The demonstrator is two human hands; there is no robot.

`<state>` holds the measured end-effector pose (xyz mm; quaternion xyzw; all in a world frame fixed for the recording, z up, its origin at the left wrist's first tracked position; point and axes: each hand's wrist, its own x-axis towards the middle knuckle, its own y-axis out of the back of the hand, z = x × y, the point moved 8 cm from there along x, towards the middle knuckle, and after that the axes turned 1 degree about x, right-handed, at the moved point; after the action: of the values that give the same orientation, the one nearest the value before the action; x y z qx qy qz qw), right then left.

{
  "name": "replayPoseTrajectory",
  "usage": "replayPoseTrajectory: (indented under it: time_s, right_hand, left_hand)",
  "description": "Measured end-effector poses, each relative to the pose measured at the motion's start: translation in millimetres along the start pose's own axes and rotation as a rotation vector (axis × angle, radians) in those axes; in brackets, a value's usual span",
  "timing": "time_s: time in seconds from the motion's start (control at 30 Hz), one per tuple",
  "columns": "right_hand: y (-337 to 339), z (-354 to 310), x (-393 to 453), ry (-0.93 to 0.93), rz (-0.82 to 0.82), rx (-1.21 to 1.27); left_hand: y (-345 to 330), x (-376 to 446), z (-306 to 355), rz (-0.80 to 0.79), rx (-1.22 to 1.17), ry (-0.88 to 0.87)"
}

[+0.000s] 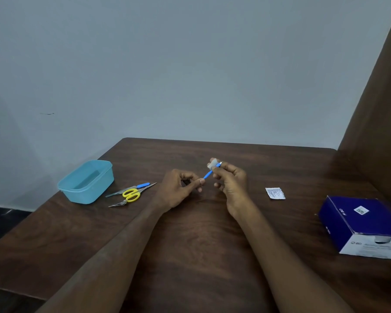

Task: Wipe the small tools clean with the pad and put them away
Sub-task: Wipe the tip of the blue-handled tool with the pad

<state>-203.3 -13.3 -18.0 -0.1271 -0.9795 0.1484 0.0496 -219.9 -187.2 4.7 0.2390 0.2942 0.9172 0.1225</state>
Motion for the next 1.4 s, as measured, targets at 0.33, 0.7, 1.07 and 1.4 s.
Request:
replayPoseTrajectory:
  time_s: [0.33,0.7,1.07,1.4]
  right_hand:
    - [14.6,4.9,6.2,0.059,0.167,-0.103]
    - [17.4,-1.8,9.7,0.094,0.163,0.011]
    - [18.3,0.8,12.7,0.087,0.146,-0.026]
    - [16.7,4.0,9.6,0.054,0.176,-0.138]
  left_hand:
    - [0.1,0.4,-1.5,0.008,-0.022,0.030]
    - [-0.1,0.5,-4.5,0.010,-0.052,0.056]
    - [-1.2,0.1,-3.5,0.000,-0.047,0.051]
    - [-0.4,0.1,-4.2,-0.003,-0.040,0.052]
